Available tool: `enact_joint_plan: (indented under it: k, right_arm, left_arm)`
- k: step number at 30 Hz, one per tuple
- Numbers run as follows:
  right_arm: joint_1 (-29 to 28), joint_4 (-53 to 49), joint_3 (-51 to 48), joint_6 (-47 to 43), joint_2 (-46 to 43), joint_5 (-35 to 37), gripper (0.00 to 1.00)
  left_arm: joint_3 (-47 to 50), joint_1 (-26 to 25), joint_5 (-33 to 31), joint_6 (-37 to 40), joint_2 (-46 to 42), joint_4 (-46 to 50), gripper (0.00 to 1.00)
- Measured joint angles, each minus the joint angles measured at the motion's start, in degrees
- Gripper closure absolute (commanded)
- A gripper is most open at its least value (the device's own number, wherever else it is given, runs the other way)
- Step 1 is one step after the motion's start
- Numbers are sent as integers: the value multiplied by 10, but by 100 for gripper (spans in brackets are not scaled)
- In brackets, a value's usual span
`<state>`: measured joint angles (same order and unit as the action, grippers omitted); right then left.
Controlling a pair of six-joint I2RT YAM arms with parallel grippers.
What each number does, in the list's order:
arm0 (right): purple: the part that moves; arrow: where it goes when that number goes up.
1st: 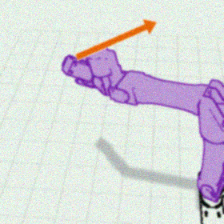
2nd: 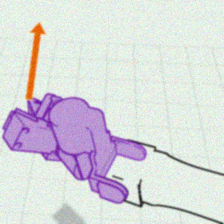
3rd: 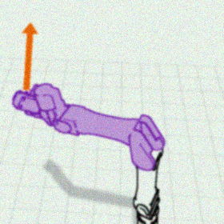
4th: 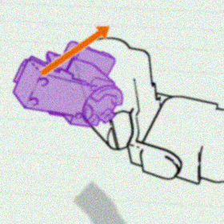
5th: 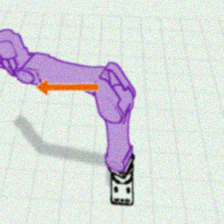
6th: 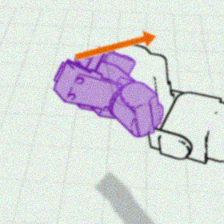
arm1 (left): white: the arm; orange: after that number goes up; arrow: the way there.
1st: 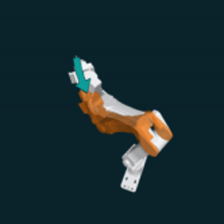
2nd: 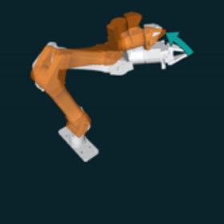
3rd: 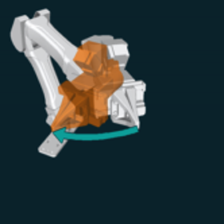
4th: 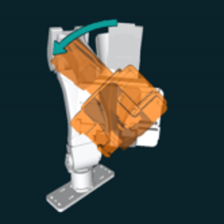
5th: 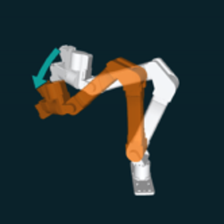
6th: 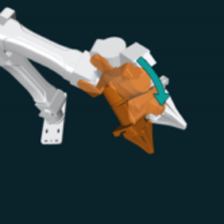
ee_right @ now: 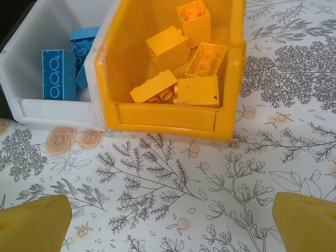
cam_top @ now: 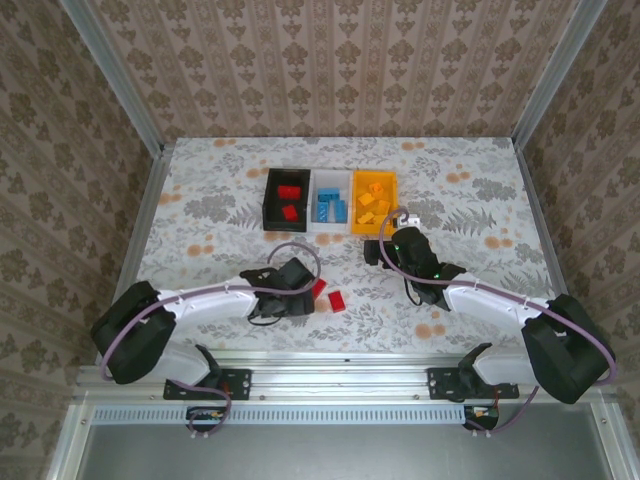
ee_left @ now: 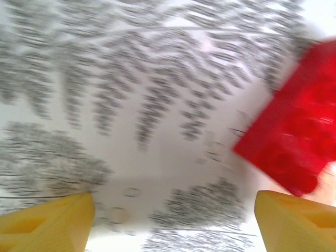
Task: Sort the legos into containers by color
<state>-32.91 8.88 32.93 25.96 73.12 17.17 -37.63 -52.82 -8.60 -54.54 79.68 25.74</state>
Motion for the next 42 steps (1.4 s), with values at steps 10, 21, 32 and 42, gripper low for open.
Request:
enact_joint_plan:
  k: [10,21,32,42]
  right_arm:
    - [0,0,0,0,5,-7,0]
    - [0,0,0,0,10,-11,0]
    - [0,0,0,0,12,-11,0]
    - [0,0,0,0,12,-11,0]
  left_arm:
    - [-54,-3,-8,109,-8,23,12]
    - [-105,0,24,206,96,23,21]
    - [-125,11,26,249,136,17,43]
    - [-154,15,31,298,161,35,43]
